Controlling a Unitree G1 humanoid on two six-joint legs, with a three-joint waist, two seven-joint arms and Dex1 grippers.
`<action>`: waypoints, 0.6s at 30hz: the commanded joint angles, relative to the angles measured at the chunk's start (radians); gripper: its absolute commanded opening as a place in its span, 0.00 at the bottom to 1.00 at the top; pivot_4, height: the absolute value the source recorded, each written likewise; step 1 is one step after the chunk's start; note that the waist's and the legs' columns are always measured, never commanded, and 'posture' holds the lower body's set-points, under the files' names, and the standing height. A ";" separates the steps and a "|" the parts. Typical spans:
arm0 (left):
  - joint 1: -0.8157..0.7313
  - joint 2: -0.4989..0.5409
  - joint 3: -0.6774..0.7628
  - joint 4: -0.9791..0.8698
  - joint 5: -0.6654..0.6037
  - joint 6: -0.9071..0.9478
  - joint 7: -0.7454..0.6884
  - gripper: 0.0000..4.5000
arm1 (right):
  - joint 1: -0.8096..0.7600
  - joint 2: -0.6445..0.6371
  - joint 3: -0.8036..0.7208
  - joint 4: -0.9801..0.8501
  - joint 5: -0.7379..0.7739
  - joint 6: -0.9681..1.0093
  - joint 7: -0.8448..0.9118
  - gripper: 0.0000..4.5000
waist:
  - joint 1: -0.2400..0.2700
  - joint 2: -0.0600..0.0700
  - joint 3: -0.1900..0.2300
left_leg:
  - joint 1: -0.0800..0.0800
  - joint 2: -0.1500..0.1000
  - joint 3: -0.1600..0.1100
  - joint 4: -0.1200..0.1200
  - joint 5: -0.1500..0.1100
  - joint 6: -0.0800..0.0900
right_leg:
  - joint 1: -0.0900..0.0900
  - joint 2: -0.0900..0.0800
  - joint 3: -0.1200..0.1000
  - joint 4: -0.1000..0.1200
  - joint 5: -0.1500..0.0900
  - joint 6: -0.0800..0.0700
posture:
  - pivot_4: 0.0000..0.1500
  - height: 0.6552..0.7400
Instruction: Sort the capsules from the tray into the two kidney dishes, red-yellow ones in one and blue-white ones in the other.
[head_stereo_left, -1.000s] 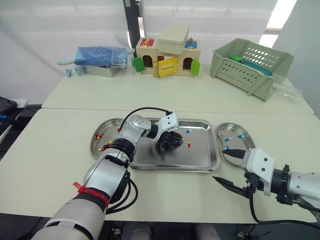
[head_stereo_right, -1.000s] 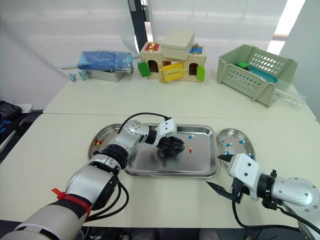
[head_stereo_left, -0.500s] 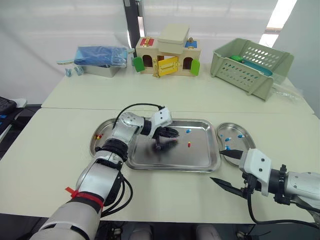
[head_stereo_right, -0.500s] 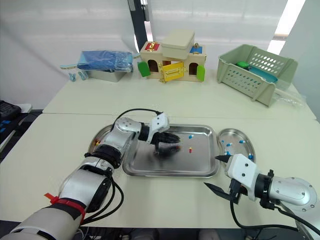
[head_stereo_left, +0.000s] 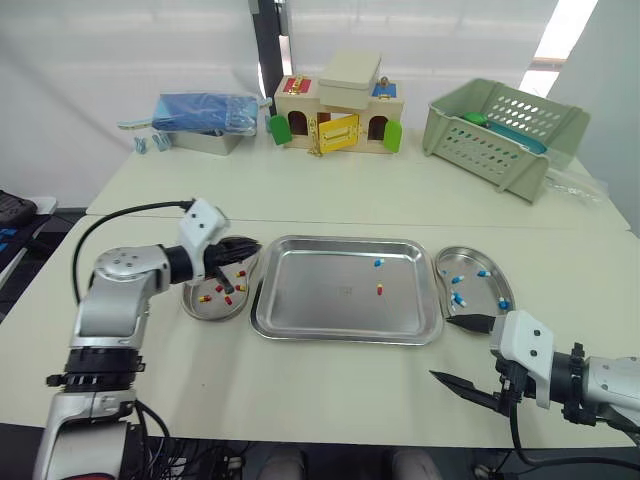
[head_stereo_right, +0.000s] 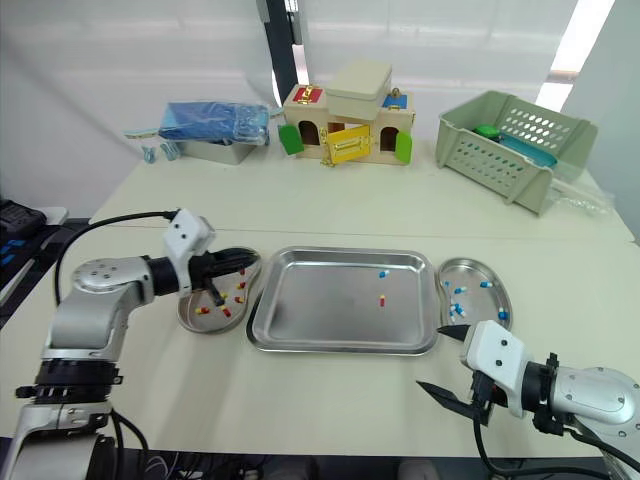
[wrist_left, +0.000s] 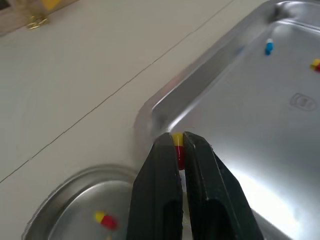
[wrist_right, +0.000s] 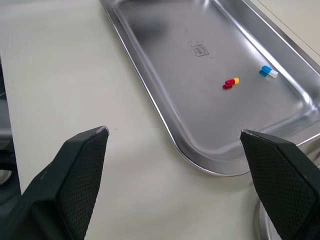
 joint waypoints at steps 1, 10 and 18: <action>0.036 0.035 0.059 -0.008 -0.019 -0.009 0.048 0.00 | -0.014 -0.006 -0.020 -0.014 0.008 -0.017 0.008 0.99 | 0.000 0.000 0.000 | 0.000 0.000 0.000 0.000 0.000 0.000 | 0.000 0.000 0.000 0.000 0.000 0.000 | 1.00 1.00; 0.085 0.026 0.056 0.016 -0.034 -0.002 0.109 0.00 | -0.062 -0.013 -0.001 0.012 0.002 -0.016 0.017 0.99 | 0.002 0.000 0.000 | 0.000 0.000 0.000 0.000 0.000 0.000 | 0.000 0.000 0.000 0.000 0.000 0.000 | 1.00 1.00; 0.126 0.060 0.069 -0.070 -0.072 0.037 0.116 0.49 | -0.069 -0.013 -0.002 0.012 -0.003 -0.010 0.024 0.99 | 0.000 0.000 0.000 | 0.000 0.000 0.000 0.000 0.000 0.000 | -0.001 0.000 0.000 0.000 0.000 0.000 | 1.00 1.00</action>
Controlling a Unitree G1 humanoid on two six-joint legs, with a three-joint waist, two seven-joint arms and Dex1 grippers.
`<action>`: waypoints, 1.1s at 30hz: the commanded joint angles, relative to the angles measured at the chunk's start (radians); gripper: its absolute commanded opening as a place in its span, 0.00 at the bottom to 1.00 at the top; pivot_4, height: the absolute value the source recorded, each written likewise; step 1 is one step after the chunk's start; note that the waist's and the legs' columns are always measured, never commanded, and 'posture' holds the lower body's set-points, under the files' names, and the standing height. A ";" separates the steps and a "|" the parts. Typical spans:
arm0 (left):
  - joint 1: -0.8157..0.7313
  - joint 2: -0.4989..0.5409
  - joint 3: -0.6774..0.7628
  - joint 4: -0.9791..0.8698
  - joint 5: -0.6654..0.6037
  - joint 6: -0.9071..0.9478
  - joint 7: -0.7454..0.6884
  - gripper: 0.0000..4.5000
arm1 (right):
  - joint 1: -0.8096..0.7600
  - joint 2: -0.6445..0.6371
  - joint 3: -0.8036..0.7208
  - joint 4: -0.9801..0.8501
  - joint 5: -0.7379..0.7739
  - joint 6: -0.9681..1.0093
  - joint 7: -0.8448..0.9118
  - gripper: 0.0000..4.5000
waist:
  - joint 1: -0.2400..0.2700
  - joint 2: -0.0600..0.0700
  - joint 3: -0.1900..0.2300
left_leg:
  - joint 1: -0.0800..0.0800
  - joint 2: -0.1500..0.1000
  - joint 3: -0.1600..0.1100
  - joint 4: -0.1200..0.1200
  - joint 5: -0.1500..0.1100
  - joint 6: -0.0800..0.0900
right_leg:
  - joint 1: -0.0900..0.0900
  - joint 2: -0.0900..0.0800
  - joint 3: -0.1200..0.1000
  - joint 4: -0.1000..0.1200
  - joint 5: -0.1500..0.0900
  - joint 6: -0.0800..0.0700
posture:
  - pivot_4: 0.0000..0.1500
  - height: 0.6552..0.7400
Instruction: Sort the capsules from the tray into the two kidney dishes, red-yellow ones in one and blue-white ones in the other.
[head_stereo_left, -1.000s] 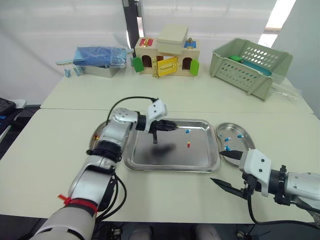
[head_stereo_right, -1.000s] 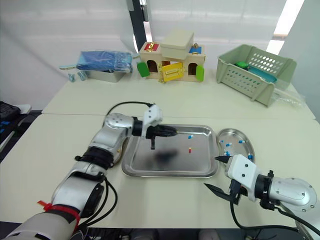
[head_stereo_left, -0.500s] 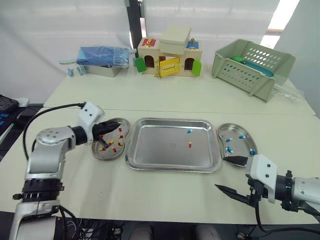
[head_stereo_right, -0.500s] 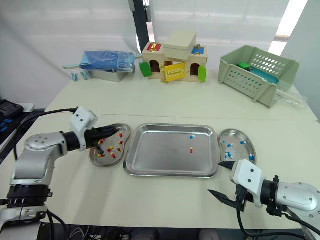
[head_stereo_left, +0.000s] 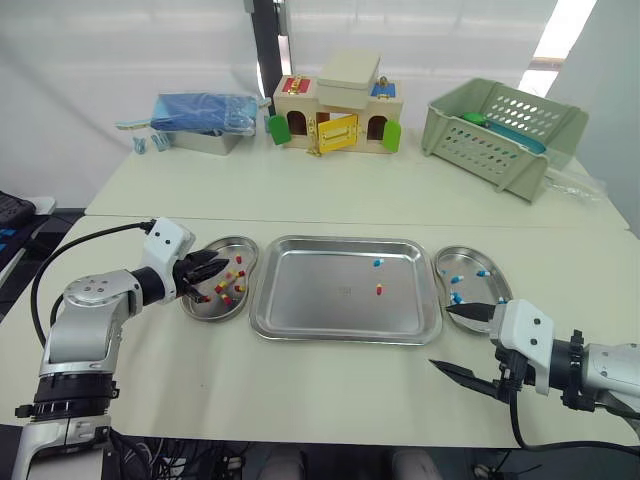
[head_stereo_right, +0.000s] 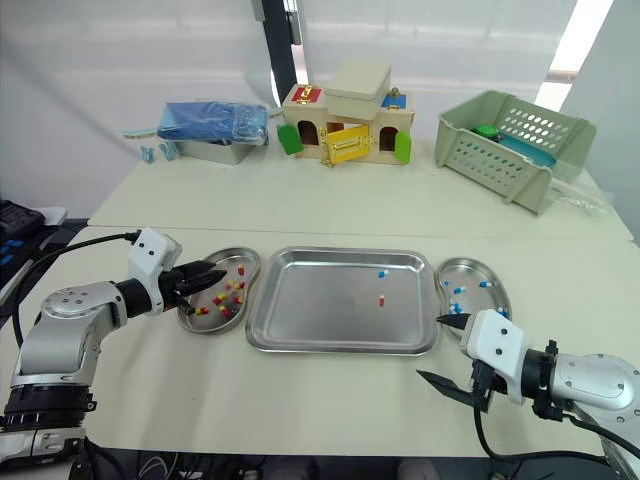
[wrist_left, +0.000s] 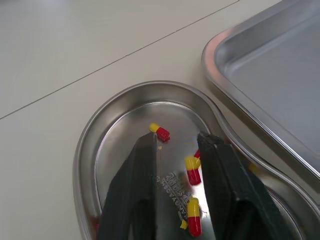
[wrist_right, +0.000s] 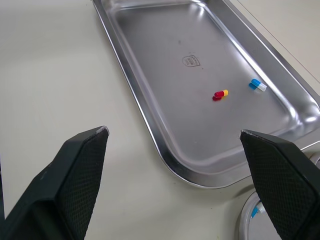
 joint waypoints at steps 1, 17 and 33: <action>0.019 0.042 0.030 -0.075 -0.023 0.013 0.004 0.56 | -0.004 -0.008 -0.010 -0.020 0.007 -0.010 0.005 0.99 | -0.001 0.000 0.000 | 0.000 0.000 0.000 0.000 0.000 0.000 | 0.000 0.000 0.000 0.000 0.000 0.000 | 1.00 1.00; 0.505 0.129 0.388 -0.531 -0.327 0.109 -0.195 1.00 | 0.018 -0.019 -0.050 0.012 0.010 -0.031 0.054 0.99 | -0.001 0.000 0.000 | 0.001 0.001 0.003 -0.003 -0.002 0.003 | -0.001 0.000 0.003 -0.001 0.000 0.000 | 1.00 1.00; 0.826 0.060 0.411 -0.458 -0.257 -0.117 -0.236 1.00 | 0.013 -0.031 -0.057 0.060 0.001 -0.057 0.101 0.99 | 0.019 0.000 0.000 | 0.003 0.001 0.004 -0.004 -0.002 0.004 | 0.001 0.000 0.003 -0.002 0.000 0.000 | 1.00 1.00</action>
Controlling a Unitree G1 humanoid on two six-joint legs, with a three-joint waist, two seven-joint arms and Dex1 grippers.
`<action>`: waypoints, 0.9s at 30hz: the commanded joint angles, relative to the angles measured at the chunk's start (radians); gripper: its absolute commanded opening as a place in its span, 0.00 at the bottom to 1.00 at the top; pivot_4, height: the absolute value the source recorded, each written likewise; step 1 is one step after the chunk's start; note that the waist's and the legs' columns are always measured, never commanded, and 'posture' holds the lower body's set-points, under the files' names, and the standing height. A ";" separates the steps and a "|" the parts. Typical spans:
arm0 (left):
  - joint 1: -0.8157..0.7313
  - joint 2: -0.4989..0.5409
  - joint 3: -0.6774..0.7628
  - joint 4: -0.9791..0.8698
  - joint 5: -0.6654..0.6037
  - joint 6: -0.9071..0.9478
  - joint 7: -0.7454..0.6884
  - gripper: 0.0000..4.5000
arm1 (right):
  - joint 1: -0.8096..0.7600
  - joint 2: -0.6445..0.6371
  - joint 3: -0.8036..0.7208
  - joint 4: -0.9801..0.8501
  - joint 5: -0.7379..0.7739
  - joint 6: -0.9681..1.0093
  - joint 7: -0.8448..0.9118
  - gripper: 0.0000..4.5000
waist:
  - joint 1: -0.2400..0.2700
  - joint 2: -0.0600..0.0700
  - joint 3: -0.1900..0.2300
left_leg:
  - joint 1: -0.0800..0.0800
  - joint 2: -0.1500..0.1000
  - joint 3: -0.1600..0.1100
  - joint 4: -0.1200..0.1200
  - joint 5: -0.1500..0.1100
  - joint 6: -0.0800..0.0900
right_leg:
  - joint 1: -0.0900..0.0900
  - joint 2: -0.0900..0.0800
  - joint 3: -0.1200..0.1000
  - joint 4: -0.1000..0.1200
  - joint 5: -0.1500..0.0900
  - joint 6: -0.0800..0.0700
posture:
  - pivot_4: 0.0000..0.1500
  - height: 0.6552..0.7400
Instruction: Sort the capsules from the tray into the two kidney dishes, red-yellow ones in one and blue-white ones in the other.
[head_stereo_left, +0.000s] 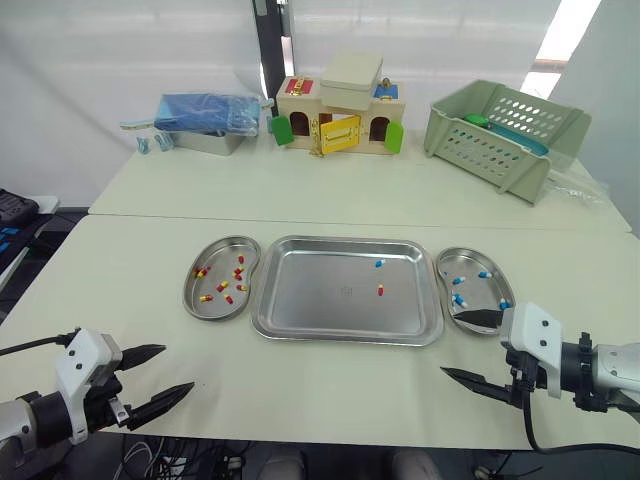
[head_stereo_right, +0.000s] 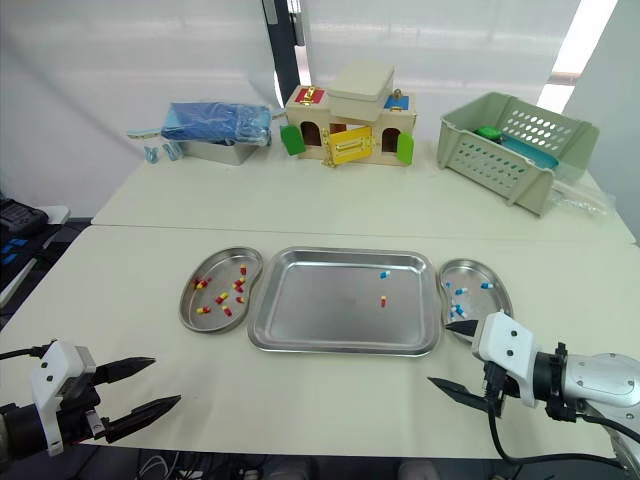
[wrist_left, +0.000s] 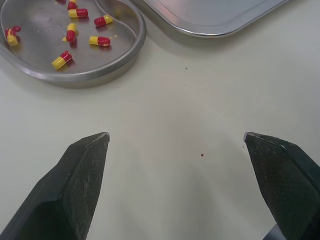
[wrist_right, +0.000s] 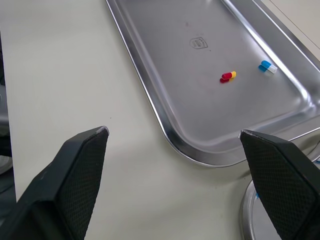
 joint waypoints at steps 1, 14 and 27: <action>-0.014 0.014 0.009 -0.010 -0.009 -0.021 0.004 1.00 | -0.012 -0.012 -0.020 -0.009 0.003 -0.028 0.009 0.99 | 0.000 0.000 0.000 | 0.000 0.000 0.000 0.000 0.000 0.000 | 0.000 0.000 0.000 0.000 0.000 0.000 | 1.00 1.00; -0.582 0.137 -0.350 -0.041 -0.080 0.131 -0.001 1.00 | -0.017 0.003 -0.013 -0.020 -0.008 -0.028 -0.025 0.99 | 0.006 0.000 0.000 | 0.001 -0.001 -0.001 0.000 0.000 0.000 | 0.002 0.000 -0.001 -0.001 0.000 0.000 | 1.00 1.00; -1.216 -0.182 -0.911 0.458 0.225 -0.046 -0.105 1.00 | 0.013 0.016 -0.023 -0.058 -0.018 -0.017 -0.087 0.99 | -0.008 0.000 0.000 | 0.000 -0.001 -0.001 0.002 0.001 -0.002 | 0.002 0.000 -0.002 0.000 0.000 0.000 | 1.00 1.00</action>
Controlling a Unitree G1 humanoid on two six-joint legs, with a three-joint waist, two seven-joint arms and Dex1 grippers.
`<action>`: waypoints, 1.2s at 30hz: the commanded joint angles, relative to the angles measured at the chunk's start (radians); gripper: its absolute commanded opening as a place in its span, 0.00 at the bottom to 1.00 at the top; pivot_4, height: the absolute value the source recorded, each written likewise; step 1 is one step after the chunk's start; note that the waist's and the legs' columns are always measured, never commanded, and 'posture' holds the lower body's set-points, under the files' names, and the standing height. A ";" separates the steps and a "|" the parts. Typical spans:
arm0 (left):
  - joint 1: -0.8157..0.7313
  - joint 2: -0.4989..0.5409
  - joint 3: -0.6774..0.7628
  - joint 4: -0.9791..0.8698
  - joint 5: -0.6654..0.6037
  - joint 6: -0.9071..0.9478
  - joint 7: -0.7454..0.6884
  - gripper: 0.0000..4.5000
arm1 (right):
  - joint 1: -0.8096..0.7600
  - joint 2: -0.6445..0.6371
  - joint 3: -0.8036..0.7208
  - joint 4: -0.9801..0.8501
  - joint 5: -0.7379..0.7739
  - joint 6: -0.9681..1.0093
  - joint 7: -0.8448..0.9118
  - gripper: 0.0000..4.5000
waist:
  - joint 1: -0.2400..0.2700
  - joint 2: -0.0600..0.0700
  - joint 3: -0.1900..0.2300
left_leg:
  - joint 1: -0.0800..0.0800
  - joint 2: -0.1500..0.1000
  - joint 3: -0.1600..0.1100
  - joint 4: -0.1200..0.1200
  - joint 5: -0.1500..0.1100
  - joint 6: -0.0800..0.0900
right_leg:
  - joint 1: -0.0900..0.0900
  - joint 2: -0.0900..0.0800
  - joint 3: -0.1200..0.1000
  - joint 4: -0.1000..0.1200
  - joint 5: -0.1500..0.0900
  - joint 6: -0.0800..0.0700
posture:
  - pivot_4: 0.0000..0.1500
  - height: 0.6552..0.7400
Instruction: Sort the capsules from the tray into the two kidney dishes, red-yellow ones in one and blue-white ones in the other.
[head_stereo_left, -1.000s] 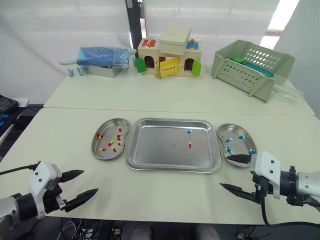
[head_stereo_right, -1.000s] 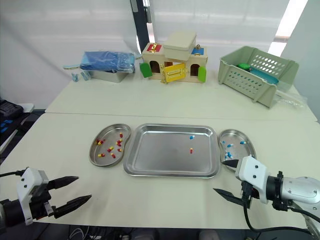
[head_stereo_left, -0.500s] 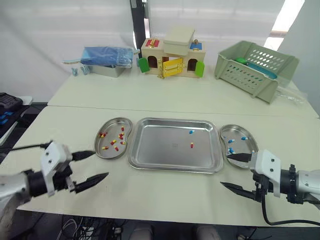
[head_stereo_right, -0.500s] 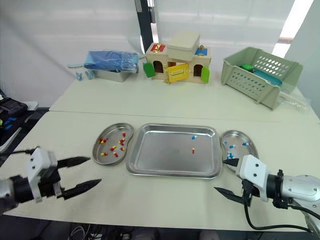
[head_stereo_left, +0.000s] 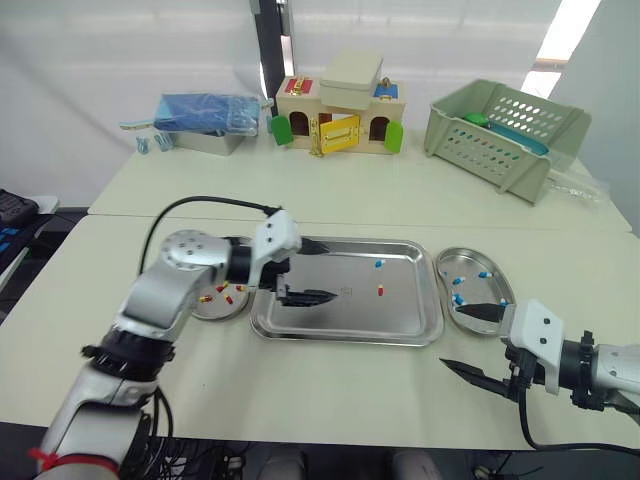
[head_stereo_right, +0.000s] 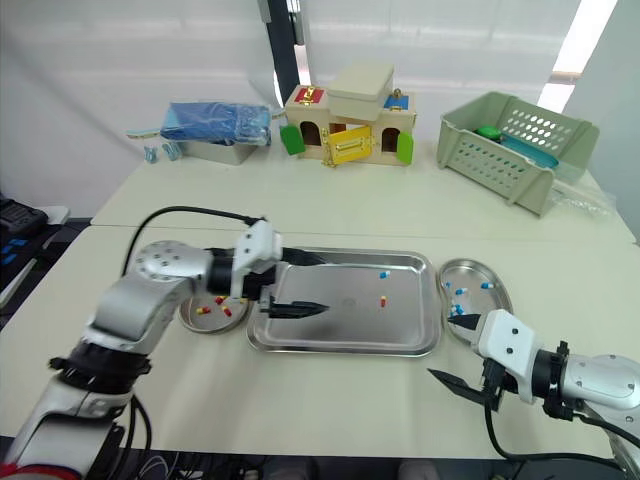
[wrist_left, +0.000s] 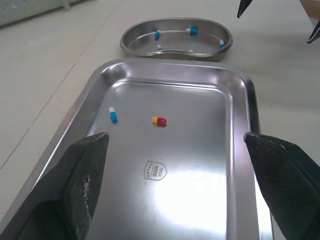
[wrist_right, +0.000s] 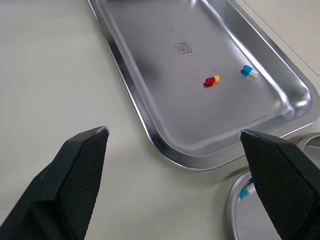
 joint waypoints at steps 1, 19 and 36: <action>-0.075 -0.070 -0.080 0.150 0.087 -0.097 -0.032 1.00 | 0.004 0.003 -0.019 -0.039 -0.003 -0.001 -0.019 0.99 | -0.001 0.000 0.000 | 0.000 0.000 0.000 0.000 0.000 0.000 | 0.000 0.000 0.000 0.000 0.000 0.000 | 1.00 1.00; -0.269 -0.395 -0.140 0.746 0.305 -0.401 0.041 0.73 | 0.011 0.008 -0.001 -0.073 -0.005 0.012 -0.062 0.99 | 0.000 -0.001 0.000 | -0.002 -0.001 -0.001 0.001 0.000 -0.001 | 0.000 0.000 -0.001 0.000 0.000 0.000 | 1.00 1.00; -0.311 -0.452 -0.117 0.944 0.372 -0.489 0.023 0.54 | 0.007 0.008 0.006 -0.082 -0.008 0.021 -0.081 0.99 | -0.001 -0.001 0.000 | -0.002 -0.001 -0.001 0.002 0.000 -0.001 | 0.000 0.000 -0.001 0.000 0.000 0.000 | 1.00 1.00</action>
